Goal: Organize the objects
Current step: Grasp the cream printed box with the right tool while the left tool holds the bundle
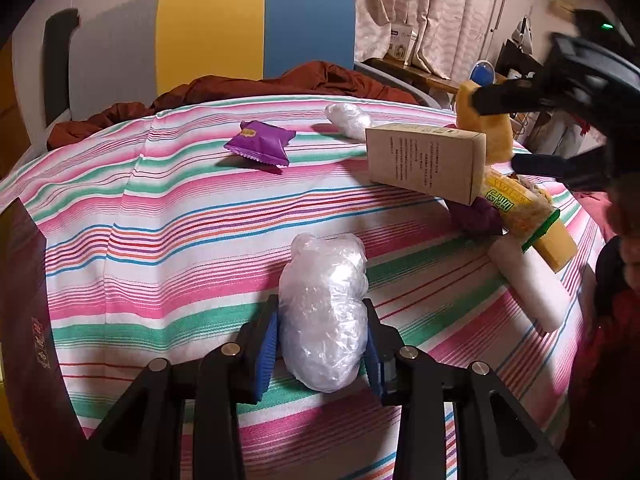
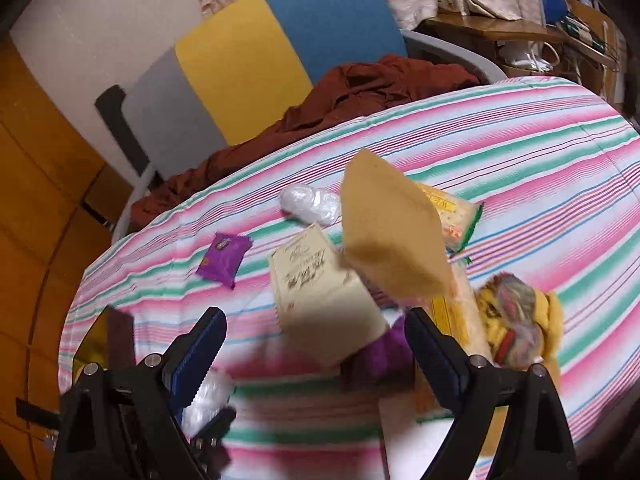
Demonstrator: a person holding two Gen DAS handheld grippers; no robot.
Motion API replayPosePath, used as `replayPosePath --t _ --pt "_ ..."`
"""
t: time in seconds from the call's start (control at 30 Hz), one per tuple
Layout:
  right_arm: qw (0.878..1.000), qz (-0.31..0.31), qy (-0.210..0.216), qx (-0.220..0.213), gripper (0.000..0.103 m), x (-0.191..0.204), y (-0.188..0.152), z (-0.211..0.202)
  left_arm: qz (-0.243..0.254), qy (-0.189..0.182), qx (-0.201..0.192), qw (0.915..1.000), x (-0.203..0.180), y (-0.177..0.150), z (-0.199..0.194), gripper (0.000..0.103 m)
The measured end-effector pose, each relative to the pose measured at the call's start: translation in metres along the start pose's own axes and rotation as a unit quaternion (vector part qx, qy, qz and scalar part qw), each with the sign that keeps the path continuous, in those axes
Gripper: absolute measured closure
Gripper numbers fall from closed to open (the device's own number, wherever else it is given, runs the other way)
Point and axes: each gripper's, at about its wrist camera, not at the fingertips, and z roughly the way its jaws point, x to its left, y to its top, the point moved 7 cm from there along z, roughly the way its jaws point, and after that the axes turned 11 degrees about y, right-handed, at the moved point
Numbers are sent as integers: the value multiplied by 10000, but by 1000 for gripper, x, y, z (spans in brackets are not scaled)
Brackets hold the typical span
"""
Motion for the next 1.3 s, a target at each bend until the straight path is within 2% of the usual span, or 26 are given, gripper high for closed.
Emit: replayPosePath --t 0.03,0.07,0.1,0.13,0.2,0.3,0.37,0.43,0.47,0.53,0.6,0.67,0.73,0.77,0.83,0.9,0.97,1.07,1.13,1.23,1.3 --pt "10000 63 -13 45 11 -1 1 6 2 -3 -19 10000 -1 0 1 65" --pt "9995 160 244 149 11 1 -1 12 30 2 -70 10000 -1 -1 0 65" --pt "9979 253 563 219 10 7 -3 15 56 8 -122 9999 -1 -2 -1 65" --pt "9919 366 1171 330 10 18 -6 17 58 2 -149 9999 -1 -3 -2 65" --pt "9864 288 1574 374 10 31 -9 15 19 -39 -150 9999 -1 -3 -1 65" --pt "9844 269 1697 371 10 35 -10 13 -13 -71 -166 9998 0 -3 -2 65" --pt "9858 359 1624 246 10 29 -7 9 -28 -88 -174 9998 0 -2 -1 65" --pt "9888 425 1430 2 10 21 -1 2 -39 -97 -187 9998 0 -2 -1 65" --pt "9917 503 1175 -107 10 13 3 1 -41 -98 -190 9998 0 -2 -1 65" --pt "9935 674 914 -106 10 0 4 5 -39 -91 -199 9998 0 -3 -2 65" --pt "9910 938 952 -96 10 -9 9 14 -35 -87 -206 9997 0 -3 -3 65" --pt "9901 930 1044 -77 9 -7 16 24 -17 -72 -213 9997 -1 -3 -3 64" --pt "9870 945 1298 38 9 1 18 35 -22 -77 -215 9997 -1 -3 -3 64" --pt "9822 985 1587 191 9 8 15 41 -36 -95 -214 9997 -1 -3 -3 64" --pt "9654 1012 2328 597 9 29 5 48 -55 -113 -214 9997 -1 -3 -3 64" --pt "9555 929 2687 788 9 44 0 48 -60 -118 -218 9997 -1 -3 -3 64" --pt "9623 729 2515 738 9 48 1 45 -70 -131 -217 9997 0 -3 -3 64" --pt "9830 214 1717 616 9 46 4 38 -101 -173 -214 9996 1 -2 -2 64" --pt "9912 -271 1134 627 9 50 5 37 -91 -174 -219 9996 0 -3 -2 63" --pt "9890 -1199 395 772 10 61 13 41 -102 -206 -221 9995 0 -3 -2 63" --pt "9776 -1878 -82 943 11 72 21 54 -116 -223 -220 9994 0 -2 -2 63"
